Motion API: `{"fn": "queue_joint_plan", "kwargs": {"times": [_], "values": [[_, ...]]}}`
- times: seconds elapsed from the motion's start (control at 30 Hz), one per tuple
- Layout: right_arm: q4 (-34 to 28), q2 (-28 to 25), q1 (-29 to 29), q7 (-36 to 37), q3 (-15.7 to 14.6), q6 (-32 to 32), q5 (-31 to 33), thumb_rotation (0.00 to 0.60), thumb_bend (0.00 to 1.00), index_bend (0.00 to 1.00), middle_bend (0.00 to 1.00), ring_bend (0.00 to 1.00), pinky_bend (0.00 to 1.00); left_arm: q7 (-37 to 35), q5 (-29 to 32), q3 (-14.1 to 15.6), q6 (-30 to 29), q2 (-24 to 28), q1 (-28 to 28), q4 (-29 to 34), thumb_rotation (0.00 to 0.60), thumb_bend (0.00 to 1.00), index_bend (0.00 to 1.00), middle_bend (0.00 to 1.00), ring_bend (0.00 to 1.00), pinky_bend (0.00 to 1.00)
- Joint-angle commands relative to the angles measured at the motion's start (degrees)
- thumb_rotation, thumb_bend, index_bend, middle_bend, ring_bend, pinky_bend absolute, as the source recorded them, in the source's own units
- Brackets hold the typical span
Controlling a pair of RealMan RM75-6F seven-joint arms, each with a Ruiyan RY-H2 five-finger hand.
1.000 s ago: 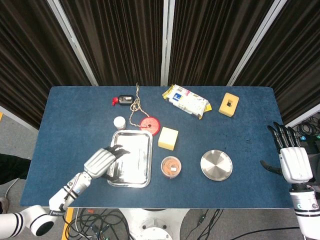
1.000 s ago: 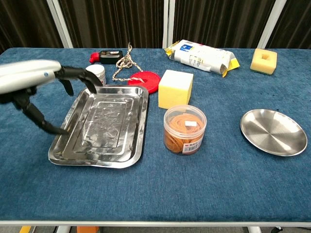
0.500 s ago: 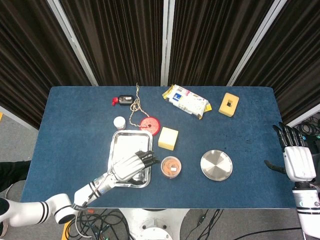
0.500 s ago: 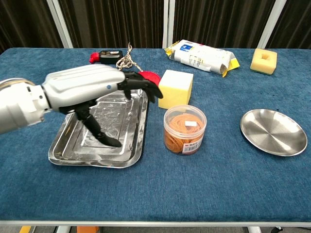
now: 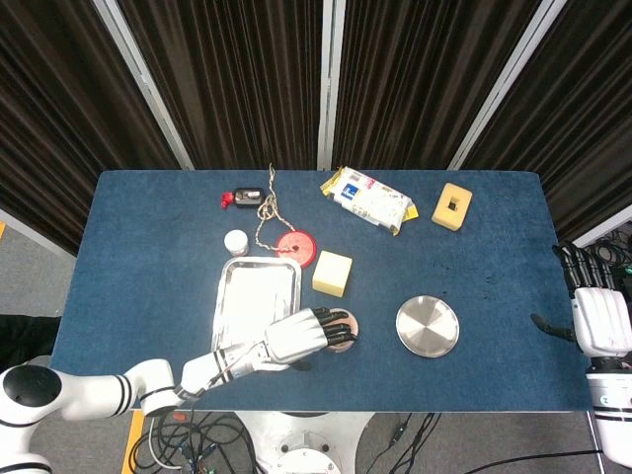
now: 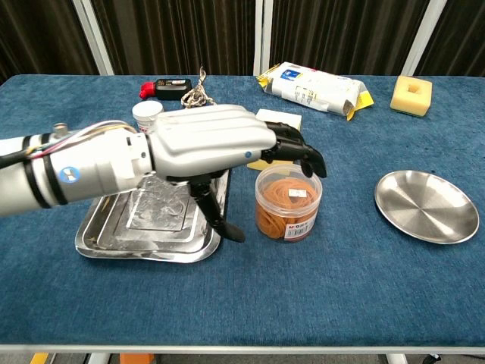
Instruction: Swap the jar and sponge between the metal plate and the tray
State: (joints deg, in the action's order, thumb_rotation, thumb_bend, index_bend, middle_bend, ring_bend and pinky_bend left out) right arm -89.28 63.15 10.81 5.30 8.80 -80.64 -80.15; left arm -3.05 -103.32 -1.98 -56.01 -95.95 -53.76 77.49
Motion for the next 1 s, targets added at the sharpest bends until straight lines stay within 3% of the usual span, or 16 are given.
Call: {"fn": "queue_joint_plan", "kwargs": {"times": [0.03,0.53,1.0], "values": [[0.54,0.02,-0.18,0.75,0.06,0.02,0.23,0.6,0.05,0.0,0.0,0.0,0.0,-1.94,-0.36,-0.37,1.24,-1.15,-2.17,-2.16,0.6,0.01,0.19,0.21,0.13,0.31],[2.22,-0.18,-0.99,3.11,0.24,-0.38,0.61,0.6,0.06,0.0,0.0,0.0,0.0,-7.14,-0.94,-0.2,2.34,-5.74,-8.6,-12.03,0.6,0.01,0.19,0.2,0.12,0.3],[2.9,-0.21,-1.33,4.04,0.29,-0.2,0.81,0.6,0.06,0.0,0.0,0.0,0.0,-8.62,-0.01,1.73,2.68,-8.88,-10.68,-18.71,0.6,0.01,0.18,0.18,0.09,0.28]]}}
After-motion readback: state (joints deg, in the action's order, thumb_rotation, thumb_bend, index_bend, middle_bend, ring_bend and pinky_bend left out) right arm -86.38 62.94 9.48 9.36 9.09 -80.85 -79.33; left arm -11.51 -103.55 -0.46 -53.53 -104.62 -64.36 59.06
